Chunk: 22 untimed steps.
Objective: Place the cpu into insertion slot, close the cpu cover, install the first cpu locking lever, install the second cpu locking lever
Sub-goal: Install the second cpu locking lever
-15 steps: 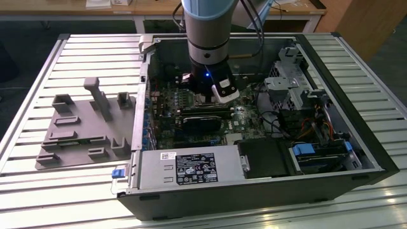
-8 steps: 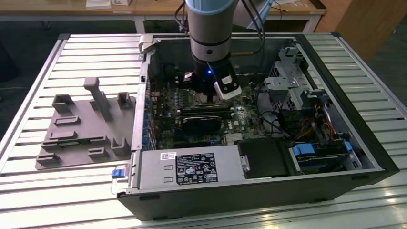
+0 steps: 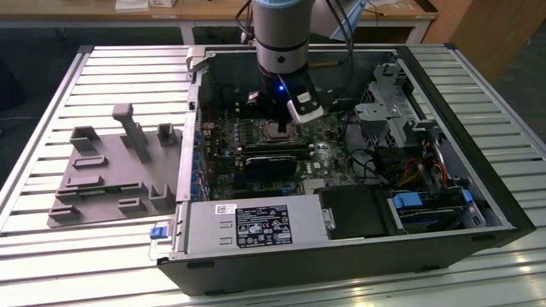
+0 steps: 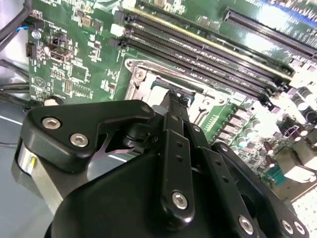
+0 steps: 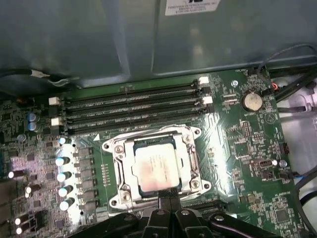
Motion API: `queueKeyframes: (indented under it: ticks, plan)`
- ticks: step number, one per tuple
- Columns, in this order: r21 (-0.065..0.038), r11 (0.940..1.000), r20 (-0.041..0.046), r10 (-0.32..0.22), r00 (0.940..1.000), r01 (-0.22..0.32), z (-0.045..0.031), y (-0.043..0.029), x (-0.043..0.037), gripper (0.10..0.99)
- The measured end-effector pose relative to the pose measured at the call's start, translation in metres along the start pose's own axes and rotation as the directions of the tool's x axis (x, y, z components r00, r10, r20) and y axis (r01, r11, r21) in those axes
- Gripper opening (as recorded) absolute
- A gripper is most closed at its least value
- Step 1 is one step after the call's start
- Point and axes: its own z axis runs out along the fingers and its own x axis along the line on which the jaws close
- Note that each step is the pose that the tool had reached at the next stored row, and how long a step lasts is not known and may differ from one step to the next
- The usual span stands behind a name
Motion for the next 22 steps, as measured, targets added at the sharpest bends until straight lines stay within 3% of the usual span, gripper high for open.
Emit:
queueKeyframes:
  ticks: [6,10,22]
  plan:
    - [0.032,0.9995,0.0055,-0.003,1.0000,0.003,0.0023,0.0116,0.0017,0.102]
    - [0.041,0.9992,0.0071,-0.004,1.0000,0.004,0.0034,0.0188,0.0028,0.102]
    - [0.041,0.9991,0.0073,-0.004,1.0000,0.004,0.0036,0.0199,0.0029,0.102]
